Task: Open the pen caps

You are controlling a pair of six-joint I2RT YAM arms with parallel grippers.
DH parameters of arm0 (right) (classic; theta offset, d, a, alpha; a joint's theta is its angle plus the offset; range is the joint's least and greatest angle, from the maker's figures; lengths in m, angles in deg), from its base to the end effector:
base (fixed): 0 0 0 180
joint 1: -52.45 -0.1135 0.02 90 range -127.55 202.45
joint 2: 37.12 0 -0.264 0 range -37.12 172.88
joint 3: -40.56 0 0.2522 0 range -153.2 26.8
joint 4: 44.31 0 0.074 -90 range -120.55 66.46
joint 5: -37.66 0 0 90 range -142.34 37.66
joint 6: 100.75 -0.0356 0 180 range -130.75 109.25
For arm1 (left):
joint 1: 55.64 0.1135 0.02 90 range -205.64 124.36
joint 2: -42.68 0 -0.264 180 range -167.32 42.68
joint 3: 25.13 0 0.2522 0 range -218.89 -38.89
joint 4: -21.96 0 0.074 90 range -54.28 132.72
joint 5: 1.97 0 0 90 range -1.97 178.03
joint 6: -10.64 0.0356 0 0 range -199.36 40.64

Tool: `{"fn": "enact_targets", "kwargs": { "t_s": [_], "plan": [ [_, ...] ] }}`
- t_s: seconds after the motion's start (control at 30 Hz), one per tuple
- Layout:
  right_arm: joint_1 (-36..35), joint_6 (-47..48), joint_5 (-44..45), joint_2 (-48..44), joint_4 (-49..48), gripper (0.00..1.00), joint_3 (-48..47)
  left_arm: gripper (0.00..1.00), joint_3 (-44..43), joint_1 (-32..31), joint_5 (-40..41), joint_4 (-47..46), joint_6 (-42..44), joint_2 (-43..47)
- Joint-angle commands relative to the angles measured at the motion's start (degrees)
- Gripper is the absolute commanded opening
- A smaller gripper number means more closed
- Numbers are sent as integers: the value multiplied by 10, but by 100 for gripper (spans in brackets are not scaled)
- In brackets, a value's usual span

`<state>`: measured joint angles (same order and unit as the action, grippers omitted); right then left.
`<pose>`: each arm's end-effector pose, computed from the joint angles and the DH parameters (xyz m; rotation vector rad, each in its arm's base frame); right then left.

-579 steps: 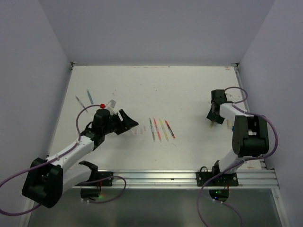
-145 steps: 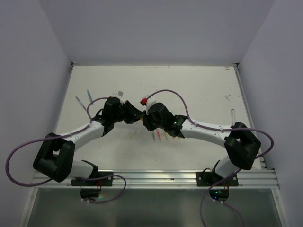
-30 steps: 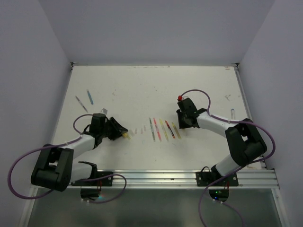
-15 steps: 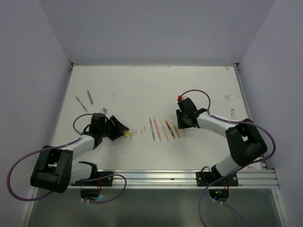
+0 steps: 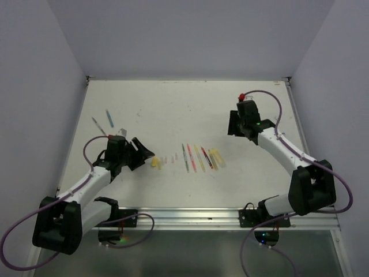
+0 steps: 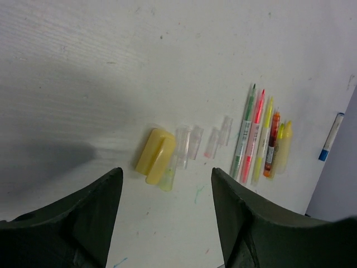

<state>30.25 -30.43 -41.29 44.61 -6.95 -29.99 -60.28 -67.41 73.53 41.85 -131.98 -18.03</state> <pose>0.2818 0.1076 0.2442 0.0350 2.3997 0.1077 0.1885 -0.0484 0.1576 -0.7479 2.3803 -0.8120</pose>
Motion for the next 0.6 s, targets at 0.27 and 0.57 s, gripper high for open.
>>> {"fn": "enact_targets", "kwargs": {
  "t_s": [0.27,0.57],
  "plan": [
    [252,-36,125,21,48,52,-38,67,-59,-10,-22,18,13,17],
    [370,-26,89,105,11,54,-36,67,-76,-29,-42,-6,5,-32]
  ]
}}
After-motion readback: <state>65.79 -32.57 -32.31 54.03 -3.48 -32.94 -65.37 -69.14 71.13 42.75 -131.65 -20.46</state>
